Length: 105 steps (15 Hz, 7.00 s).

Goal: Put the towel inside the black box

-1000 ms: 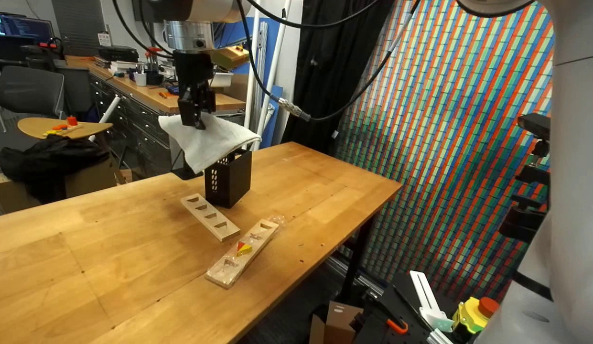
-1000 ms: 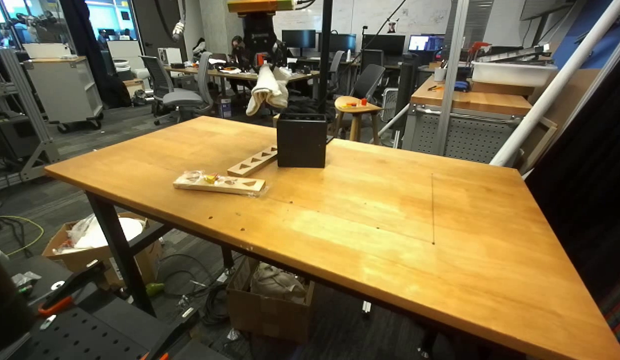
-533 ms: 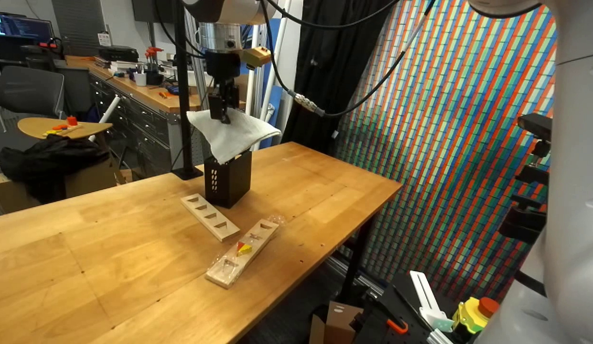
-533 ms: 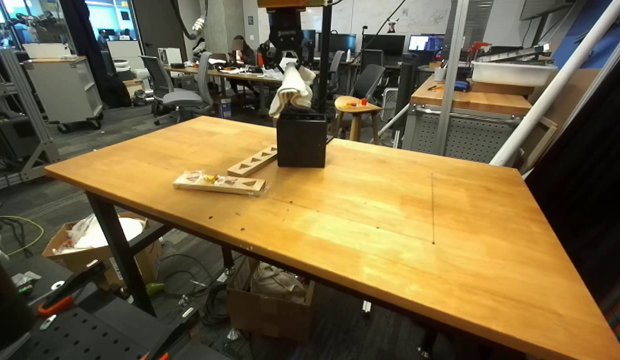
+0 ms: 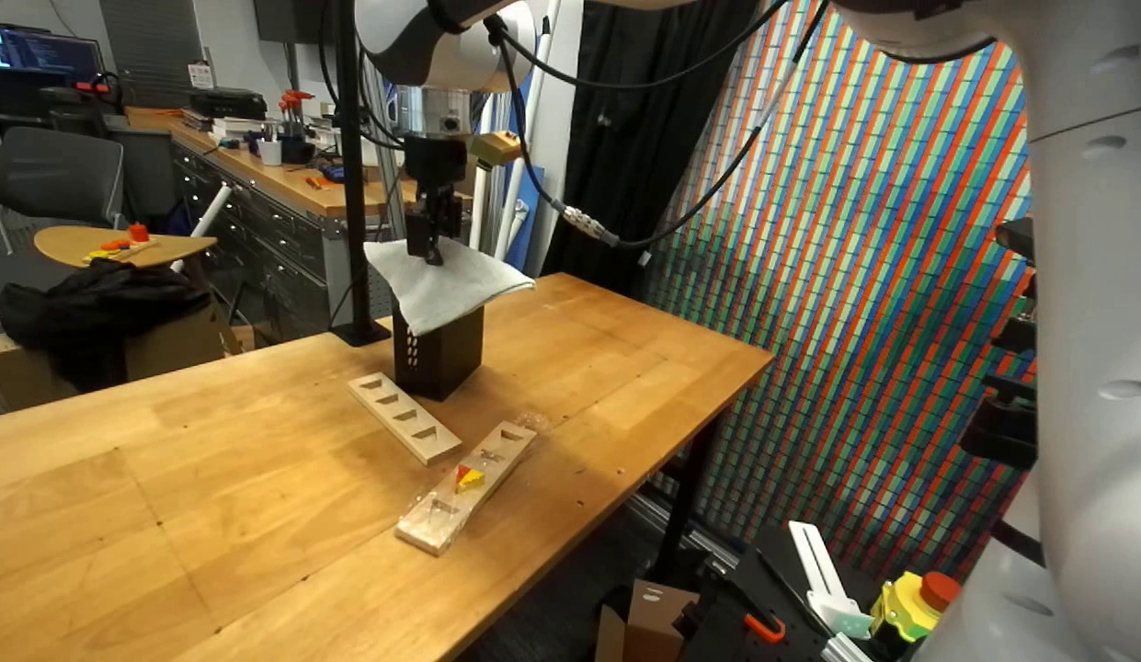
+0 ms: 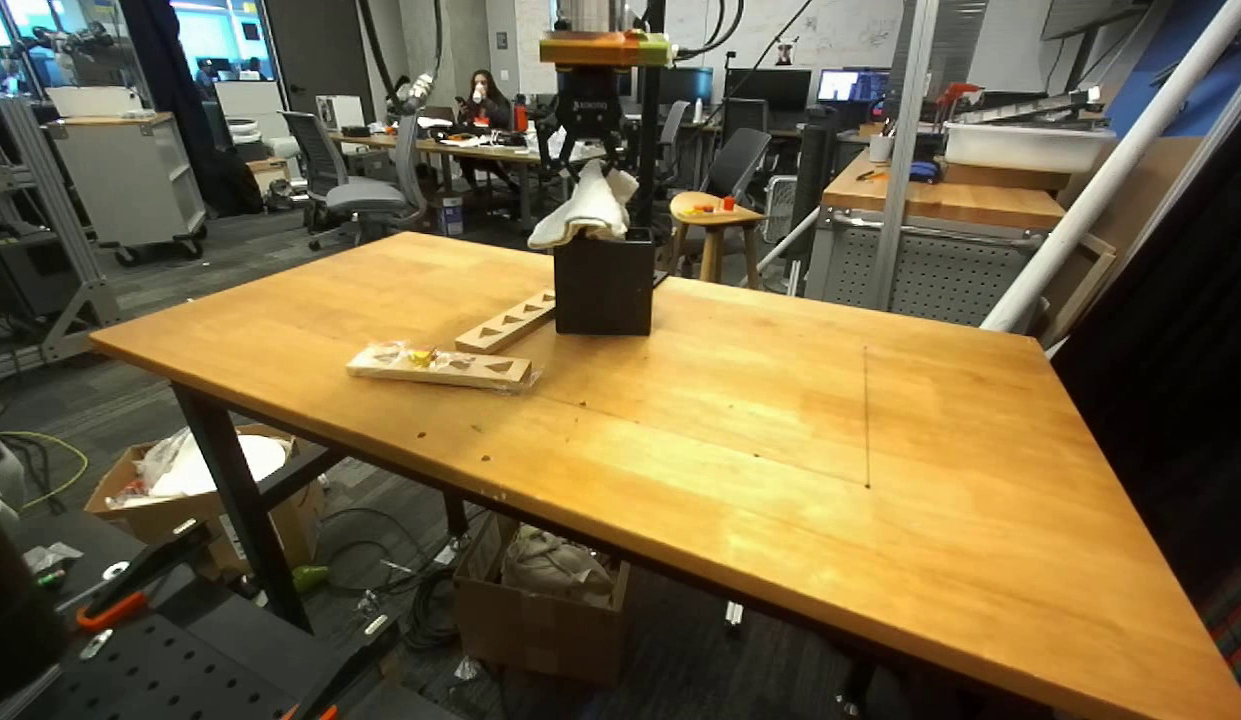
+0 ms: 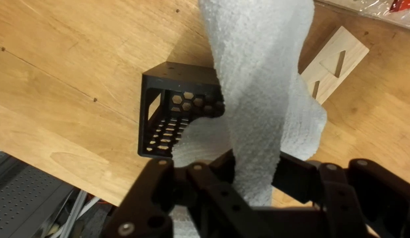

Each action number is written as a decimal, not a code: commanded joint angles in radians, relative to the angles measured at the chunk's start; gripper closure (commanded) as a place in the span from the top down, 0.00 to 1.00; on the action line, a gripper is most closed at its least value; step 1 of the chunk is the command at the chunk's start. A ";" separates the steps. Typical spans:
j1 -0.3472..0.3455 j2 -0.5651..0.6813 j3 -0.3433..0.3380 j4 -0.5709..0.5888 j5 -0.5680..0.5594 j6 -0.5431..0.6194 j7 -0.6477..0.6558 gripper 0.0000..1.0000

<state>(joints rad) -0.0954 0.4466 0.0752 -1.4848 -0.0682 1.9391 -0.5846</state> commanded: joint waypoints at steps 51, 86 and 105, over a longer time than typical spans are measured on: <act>-0.024 -0.040 0.005 -0.029 0.190 0.012 -0.116 0.11; -0.053 0.267 0.072 0.085 0.295 -0.030 -0.147 0.00; 0.052 -0.110 0.029 -0.091 0.157 0.010 0.064 0.00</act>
<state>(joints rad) -0.0841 0.3876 0.1086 -1.5248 0.1182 1.9374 -0.5746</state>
